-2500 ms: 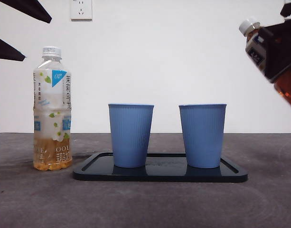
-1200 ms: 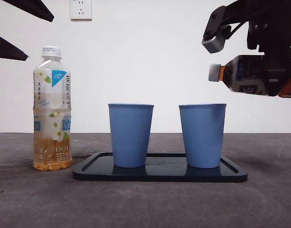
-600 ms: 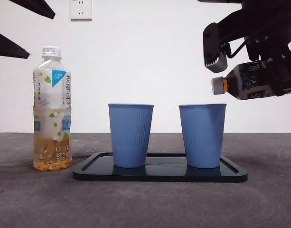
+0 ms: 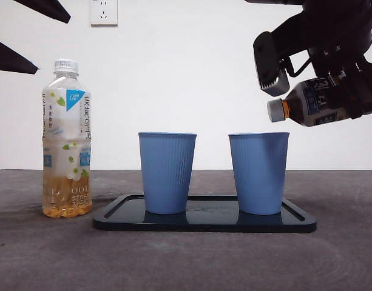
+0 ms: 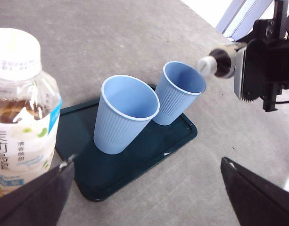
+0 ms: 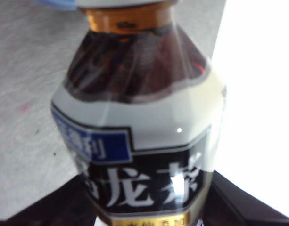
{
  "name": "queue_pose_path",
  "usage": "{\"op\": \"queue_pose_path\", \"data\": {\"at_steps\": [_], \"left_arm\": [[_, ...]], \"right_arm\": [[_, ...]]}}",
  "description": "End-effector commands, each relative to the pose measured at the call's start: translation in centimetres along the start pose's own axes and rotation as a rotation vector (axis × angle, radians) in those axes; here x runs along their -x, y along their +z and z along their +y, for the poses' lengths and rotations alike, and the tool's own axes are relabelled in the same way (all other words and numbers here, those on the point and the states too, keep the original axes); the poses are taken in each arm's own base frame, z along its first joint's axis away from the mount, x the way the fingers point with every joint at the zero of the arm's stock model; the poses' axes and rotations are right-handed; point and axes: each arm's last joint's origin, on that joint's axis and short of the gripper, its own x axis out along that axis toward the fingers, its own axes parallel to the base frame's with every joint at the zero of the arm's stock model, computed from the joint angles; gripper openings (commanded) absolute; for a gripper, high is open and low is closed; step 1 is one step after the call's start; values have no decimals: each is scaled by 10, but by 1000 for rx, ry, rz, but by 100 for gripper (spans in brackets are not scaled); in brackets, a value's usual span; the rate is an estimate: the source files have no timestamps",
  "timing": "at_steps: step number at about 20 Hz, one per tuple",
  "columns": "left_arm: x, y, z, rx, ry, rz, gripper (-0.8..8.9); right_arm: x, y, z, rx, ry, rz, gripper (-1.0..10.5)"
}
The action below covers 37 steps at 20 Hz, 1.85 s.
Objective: Pour the drink into the cup
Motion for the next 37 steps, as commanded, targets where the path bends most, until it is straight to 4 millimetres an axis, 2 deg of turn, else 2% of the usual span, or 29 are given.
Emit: {"op": "queue_pose_path", "data": {"at_steps": [1,4,7,13,15,17,20,26,29,30,31,37], "left_arm": [[1,5,-1,-17,-5,-15,495],[0,5,-1,-21,-5,-13,495],[0,4,-1,-18,-4,-9,495],[0,0,-1,11,-2,29,495],[0,0,-1,25,-2,31,495],[0,-2,-1,33,-1,43,494],[1,-3,-1,42,0,56,493],[1,-4,-1,42,0,61,490],[1,-4,-1,37,0,61,485],[1,-4,-1,34,0,61,456],[1,-3,-1,26,0,59,426],[0,-1,-1,4,-1,42,424]], "right_arm": [[8,3,-12,-178,-38,-28,203],[16,-4,-18,-339,10,-101,203],[27,-18,-28,-593,109,-211,203],[46,-51,-67,-1021,244,-547,198],[48,-61,-76,-1122,245,-635,198],[47,-67,-76,-1229,222,-697,198],[37,-74,-60,-1319,203,-770,198],[5,-88,1,-1471,104,-896,198],[-11,-91,26,-1521,102,-973,198],[-16,-93,32,-1532,108,-981,198],[-20,-94,36,-1536,110,-980,198],[-41,-93,41,-1512,158,-925,198]]}}
